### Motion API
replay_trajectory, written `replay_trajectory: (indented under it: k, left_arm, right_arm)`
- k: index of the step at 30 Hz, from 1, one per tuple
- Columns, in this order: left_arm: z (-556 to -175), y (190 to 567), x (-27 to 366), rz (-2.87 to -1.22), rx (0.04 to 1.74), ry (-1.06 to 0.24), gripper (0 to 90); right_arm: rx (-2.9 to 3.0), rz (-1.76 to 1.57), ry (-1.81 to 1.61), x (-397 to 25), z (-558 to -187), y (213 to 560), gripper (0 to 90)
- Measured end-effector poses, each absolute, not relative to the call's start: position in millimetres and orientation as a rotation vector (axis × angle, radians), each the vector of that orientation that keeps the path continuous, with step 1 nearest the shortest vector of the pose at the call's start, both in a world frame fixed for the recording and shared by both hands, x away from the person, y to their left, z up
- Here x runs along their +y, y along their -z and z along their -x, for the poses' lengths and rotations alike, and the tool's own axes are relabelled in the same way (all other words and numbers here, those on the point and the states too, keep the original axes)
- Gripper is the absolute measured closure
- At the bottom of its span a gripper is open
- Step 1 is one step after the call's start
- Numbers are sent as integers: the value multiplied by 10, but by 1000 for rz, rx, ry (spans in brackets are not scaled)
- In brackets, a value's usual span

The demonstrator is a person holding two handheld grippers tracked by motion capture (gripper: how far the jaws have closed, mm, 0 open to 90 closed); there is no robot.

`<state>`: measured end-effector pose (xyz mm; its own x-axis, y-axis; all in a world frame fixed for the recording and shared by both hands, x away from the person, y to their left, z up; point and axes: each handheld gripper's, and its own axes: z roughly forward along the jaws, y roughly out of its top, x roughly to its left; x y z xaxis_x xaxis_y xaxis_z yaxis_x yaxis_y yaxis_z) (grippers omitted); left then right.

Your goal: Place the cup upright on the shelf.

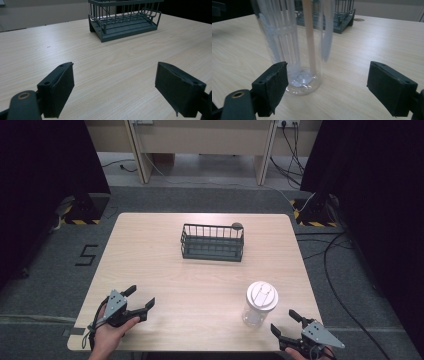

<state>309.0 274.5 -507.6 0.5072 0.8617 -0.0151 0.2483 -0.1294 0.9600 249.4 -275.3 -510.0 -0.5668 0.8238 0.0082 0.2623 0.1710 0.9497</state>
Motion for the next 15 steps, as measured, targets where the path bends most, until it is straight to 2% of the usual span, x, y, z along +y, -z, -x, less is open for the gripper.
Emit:
replay_trajectory:
  k: [6,15]
  left_arm:
    - [-3090,5073,2732,-1670,950,-714,151]
    - [-3092,5082,2724,-1673,947,-703,151]
  right_arm:
    - [1965,-1017,-1435,-2652,-2458,5075,196]
    - [1968,-987,-1480,-2497,-2482,5032,171]
